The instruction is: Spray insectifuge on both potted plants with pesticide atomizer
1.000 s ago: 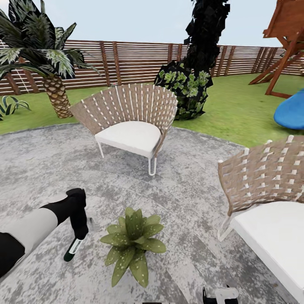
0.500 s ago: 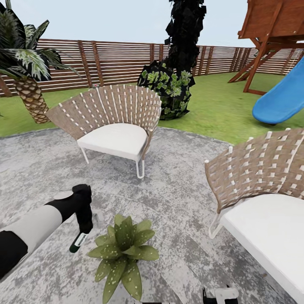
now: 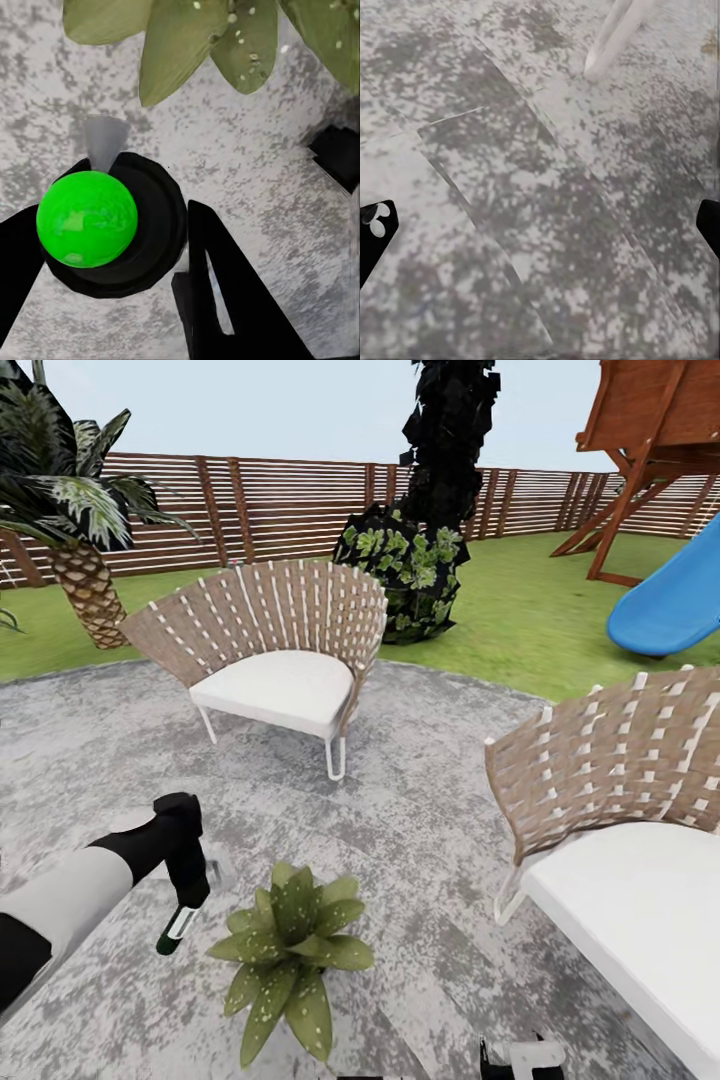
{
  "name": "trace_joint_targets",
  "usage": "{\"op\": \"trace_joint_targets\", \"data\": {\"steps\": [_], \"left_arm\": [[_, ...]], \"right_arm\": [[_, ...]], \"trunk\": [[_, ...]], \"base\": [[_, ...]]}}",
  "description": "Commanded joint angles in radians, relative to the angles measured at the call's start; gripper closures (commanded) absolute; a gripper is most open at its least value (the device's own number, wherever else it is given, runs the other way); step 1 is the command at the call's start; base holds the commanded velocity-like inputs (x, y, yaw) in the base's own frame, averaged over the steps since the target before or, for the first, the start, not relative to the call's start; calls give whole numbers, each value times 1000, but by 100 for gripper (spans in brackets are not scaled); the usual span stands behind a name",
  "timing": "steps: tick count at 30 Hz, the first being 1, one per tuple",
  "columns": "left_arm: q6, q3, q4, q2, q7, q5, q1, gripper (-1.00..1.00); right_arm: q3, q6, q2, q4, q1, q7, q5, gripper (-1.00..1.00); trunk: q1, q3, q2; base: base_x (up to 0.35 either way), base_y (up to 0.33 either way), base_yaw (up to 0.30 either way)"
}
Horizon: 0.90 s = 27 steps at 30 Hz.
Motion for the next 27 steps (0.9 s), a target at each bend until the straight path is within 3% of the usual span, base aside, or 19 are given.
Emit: {"op": "trace_joint_targets", "data": {"steps": [1,8,18,22,24,26,27], "left_arm": [[11,-1,-2,1,-7,-3,0,100],[12,5,-1,0,-5,-4,1,100],[12,9,1,0,-4,-3,1,100],[12,65,7,10,-1,-4,2,100],[4,86,25,38,3,-1,27,100],[-1,141,26,46,38,0,71,100],[-10,194,27,50,67,0,93,100]], "right_arm": [[-5,-2,-1,1,-1,-5,11,-100],[-5,-3,1,1,-1,-5,12,-100],[-4,-3,1,1,-1,-6,12,-100],[-4,-3,1,1,-1,-6,12,-100],[-4,-3,1,2,-1,-6,12,-100],[-4,-3,1,2,-1,-6,12,-100],[-4,-2,1,2,-1,-5,12,-100]], "trunk": [[-1,-1,0],[-1,-1,0],[-1,-1,0],[-1,0,0],[-1,1,0],[-1,2,0],[-1,3,0]], "base": [[-236,-203,13],[-256,-195,2],[-172,-209,265],[-189,-228,279],[-300,-100,278],[-322,-20,268],[-327,-7,262]]}}
